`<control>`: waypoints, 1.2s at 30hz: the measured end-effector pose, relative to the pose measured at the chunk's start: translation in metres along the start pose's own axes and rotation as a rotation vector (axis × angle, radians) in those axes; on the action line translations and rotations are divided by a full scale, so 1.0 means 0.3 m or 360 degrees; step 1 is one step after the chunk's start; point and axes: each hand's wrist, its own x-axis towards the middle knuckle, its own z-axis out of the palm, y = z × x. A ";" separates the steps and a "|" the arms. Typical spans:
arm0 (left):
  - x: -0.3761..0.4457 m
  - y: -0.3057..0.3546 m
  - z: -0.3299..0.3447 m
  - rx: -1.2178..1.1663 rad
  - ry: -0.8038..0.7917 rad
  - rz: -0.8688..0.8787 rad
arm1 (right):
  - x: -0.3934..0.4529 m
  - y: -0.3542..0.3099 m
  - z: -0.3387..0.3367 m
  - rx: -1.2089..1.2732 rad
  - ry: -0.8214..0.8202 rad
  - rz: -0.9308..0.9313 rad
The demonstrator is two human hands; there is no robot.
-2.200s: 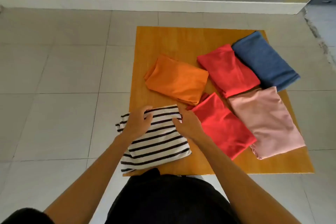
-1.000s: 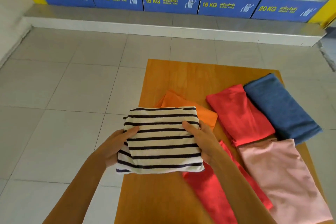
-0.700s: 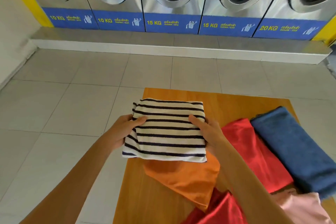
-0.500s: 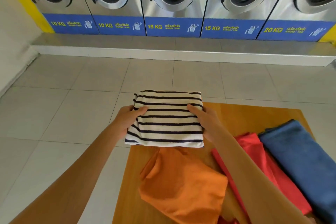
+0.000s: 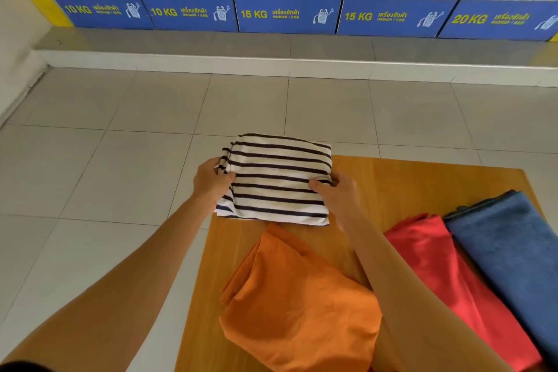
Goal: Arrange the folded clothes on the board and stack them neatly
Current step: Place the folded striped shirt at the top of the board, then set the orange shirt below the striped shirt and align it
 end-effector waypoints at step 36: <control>-0.763 -0.440 -0.137 -0.0334 -0.0676 -0.0512 | -0.731 0.385 -0.167 0.0328 -0.0066 0.0420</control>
